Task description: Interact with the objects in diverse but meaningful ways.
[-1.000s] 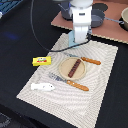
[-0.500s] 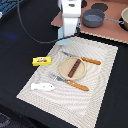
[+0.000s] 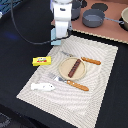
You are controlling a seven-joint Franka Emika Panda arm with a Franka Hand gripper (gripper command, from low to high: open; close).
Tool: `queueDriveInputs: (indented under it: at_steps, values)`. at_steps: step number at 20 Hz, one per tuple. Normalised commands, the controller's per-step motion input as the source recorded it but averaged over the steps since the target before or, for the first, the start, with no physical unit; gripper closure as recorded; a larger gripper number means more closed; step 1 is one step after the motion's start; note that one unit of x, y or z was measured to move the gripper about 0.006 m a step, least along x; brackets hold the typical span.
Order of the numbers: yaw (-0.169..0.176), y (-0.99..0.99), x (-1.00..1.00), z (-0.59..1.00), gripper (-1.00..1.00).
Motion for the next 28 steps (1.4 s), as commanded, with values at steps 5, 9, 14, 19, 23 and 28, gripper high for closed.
queueDriveInputs:
  at_steps: [5,9,14,19,23,28]
  values:
    - [0.002,-0.21,-0.82,-0.20,-1.00]
    - [0.000,-0.13,-0.18,0.54,-1.00]
    - [0.000,-0.16,-0.03,0.84,-1.00]
    - [0.000,-0.49,0.04,0.76,-1.00]
    - [0.000,-0.90,0.22,0.48,-1.00]
    - [0.000,-0.99,0.23,0.26,-1.00]
